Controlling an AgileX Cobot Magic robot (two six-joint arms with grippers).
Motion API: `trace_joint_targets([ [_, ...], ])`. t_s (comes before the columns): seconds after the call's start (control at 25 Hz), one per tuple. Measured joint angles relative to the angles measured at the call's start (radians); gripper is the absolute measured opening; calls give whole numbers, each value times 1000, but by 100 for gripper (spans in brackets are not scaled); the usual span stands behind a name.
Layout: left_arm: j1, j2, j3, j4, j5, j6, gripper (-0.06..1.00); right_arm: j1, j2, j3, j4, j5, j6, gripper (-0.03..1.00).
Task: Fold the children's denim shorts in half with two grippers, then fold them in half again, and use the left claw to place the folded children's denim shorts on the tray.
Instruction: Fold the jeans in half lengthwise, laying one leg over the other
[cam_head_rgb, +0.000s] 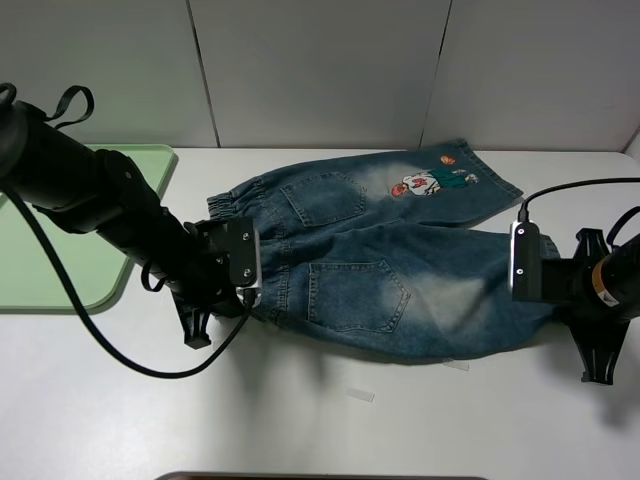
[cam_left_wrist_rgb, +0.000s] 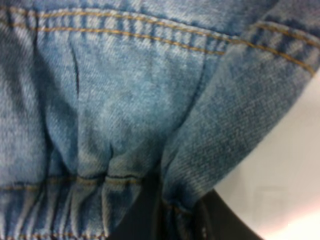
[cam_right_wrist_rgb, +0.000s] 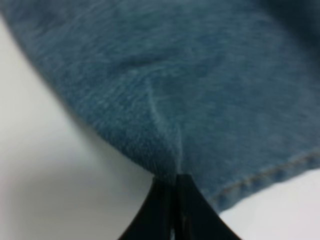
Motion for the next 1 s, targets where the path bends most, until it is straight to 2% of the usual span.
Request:
trace_joint_targets([
  [0.2,-1,-66,3,9,45,-59,8,0,-95,1,11,0,49,-3],
  [0.4,-1,-151,4,112,59,-172,8,0,-181,2,16,0,68,-3],
  [0.52,-1,-197,4,216,38,-305,8,0,-192,-10,16,6,87,-3],
  [0.64,-1,-220,4,341,10,-476,8,0,-191,-57,16,12,174,-3],
  [0.88,-1,-227,4,672,-68,-771,8,0,-173,-205,1,-15,328,-3],
  [1.0,9,-227,4,800,-121,-888,8,0,-139,-275,1,-25,373,-3],
])
